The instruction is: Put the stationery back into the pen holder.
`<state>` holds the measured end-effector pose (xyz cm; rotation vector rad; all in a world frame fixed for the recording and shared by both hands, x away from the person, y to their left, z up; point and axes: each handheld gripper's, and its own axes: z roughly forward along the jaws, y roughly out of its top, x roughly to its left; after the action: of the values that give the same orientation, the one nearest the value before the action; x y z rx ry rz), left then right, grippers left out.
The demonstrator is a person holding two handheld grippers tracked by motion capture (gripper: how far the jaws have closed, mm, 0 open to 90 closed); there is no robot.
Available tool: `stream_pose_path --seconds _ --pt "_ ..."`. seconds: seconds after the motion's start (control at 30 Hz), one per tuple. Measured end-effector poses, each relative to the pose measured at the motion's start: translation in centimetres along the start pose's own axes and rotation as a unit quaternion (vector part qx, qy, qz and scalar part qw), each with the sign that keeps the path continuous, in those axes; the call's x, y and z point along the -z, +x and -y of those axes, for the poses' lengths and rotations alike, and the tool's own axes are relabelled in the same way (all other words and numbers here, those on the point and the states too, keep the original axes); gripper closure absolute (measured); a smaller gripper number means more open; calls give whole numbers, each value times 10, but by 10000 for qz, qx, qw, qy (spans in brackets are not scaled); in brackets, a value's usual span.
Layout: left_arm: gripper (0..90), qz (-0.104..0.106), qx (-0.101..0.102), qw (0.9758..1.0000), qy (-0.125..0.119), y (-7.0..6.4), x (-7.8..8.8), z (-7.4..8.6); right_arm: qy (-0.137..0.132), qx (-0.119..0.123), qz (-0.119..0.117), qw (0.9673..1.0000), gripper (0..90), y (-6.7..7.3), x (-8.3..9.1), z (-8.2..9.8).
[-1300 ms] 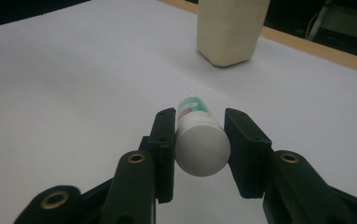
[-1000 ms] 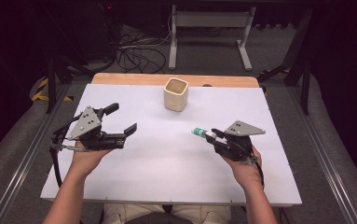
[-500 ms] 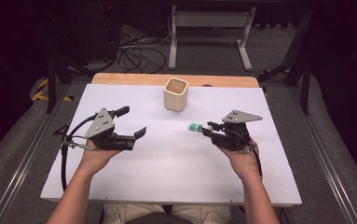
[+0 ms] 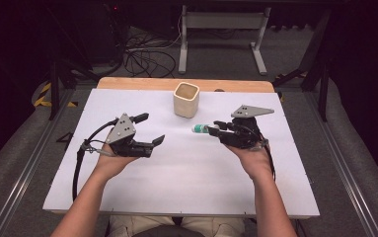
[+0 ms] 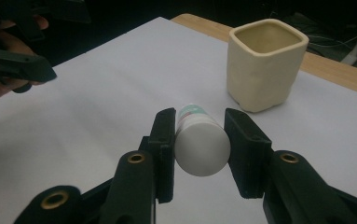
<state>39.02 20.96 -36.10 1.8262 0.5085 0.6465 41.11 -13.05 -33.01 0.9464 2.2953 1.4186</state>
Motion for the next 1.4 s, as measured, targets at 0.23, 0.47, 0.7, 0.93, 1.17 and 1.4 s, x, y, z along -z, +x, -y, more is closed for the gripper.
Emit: stream_pose_path --seconds 0.23,0.47,0.7,0.93,1.17,1.4 --pt "147 10 -86 9999 99 -4 -12 -5 54 62 -71 9999 659 -2 -4 -8" --pt "159 56 -178 9997 158 -12 -25 -11 110 109 -162 9997 659 -3 -5 -11" --pt "185 146 -379 9988 259 -20 -38 -17 174 107 -134 9997 659 -4 -4 -10" --pt "214 178 -482 9981 334 -24 -52 -22 184 119 -155 9996 659 -5 -2 -10" --pt "260 280 -563 9976 292 -30 -63 -26 186 121 -182 9996 659 -5 -2 -10" --pt "301 350 -640 9970 251 -36 -72 -30 196 107 -199 9996 659 -7 -2 -10"
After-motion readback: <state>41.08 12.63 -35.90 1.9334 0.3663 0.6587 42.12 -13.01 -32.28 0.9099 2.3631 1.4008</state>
